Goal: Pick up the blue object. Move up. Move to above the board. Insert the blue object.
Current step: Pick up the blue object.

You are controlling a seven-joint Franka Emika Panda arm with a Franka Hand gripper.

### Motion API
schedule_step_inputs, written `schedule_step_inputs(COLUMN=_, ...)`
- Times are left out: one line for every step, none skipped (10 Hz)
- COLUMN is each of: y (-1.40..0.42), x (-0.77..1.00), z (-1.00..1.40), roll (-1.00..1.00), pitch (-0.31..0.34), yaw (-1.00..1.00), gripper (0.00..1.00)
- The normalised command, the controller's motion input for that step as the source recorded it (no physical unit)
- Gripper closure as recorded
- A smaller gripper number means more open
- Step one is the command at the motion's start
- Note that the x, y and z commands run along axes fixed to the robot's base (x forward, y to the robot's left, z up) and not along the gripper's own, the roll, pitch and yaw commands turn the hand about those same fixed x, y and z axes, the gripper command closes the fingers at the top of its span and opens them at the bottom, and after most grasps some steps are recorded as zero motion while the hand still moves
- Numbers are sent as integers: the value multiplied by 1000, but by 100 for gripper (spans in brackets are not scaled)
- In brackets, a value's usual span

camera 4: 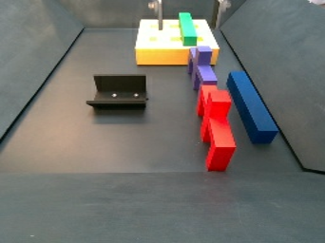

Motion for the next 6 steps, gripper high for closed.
schedule_step_inputs(y=0, x=0, z=0, roll=0, pitch=-16, yaw=0, gripper=0)
schedule_step_inputs(y=0, x=0, z=-26, roll=0, pitch=-7, yaw=0, gripper=0)
schedule_step_inputs(y=-11, x=-97, z=-74, roll=0, pitch=-39, yaw=0, gripper=0)
schedule_step_inputs(y=-31, x=-157, z=-40, roll=0, pitch=-76, yaw=0, gripper=0)
schedule_step_inputs(y=-26, x=-151, z=0, roll=0, pitch=-59, yaw=0, gripper=0)
schedule_step_inputs(y=-57, x=-374, z=0, roll=0, pitch=-94, yaw=0, gripper=0)
